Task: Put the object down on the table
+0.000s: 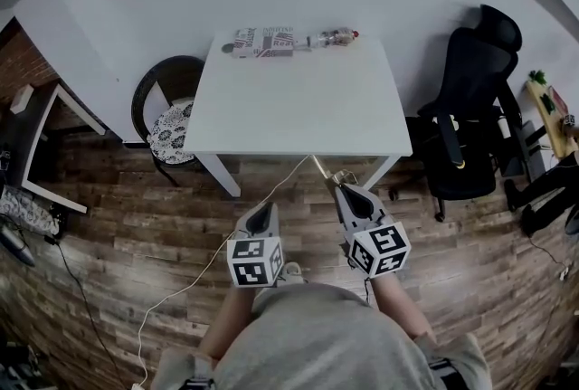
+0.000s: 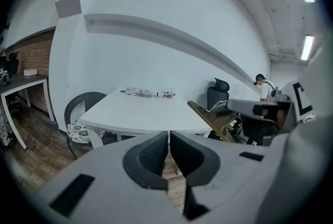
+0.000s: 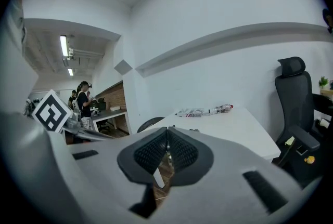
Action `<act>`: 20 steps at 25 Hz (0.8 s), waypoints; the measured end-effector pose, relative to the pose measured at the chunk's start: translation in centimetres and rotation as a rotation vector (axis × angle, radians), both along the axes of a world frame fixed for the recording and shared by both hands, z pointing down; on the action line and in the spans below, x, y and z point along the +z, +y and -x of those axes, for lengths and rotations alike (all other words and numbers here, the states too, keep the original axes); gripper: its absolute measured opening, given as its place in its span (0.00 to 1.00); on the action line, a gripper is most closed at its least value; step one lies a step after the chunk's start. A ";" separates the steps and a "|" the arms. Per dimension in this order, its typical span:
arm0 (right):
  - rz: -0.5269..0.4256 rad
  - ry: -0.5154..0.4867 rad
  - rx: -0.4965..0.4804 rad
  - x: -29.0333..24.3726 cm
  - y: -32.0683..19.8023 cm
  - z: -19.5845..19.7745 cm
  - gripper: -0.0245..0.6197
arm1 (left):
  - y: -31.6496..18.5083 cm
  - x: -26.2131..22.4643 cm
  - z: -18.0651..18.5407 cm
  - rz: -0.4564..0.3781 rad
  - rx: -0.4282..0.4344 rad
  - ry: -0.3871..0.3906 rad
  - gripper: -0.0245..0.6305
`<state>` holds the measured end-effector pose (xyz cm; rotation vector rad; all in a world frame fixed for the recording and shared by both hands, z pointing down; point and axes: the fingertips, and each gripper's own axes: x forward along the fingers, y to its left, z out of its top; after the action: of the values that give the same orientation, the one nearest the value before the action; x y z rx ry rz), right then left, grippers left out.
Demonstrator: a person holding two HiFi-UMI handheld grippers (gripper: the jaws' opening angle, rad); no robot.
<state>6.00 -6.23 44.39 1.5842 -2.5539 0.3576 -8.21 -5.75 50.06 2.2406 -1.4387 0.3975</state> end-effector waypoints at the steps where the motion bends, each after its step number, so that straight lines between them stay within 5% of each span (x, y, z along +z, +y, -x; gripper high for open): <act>1: 0.001 -0.001 0.003 0.1 -0.7 0.1 0.05 | -0.7 0.0 0.1 0.000 0.003 -0.001 0.06; 20: 0.013 0.025 0.035 1.1 -10.5 1.0 0.05 | -9.6 1.5 1.6 0.026 0.021 0.011 0.06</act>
<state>5.03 -16.69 45.52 1.6207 -2.5028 0.3554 -9.86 -15.39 51.56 2.2355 -1.3974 0.4077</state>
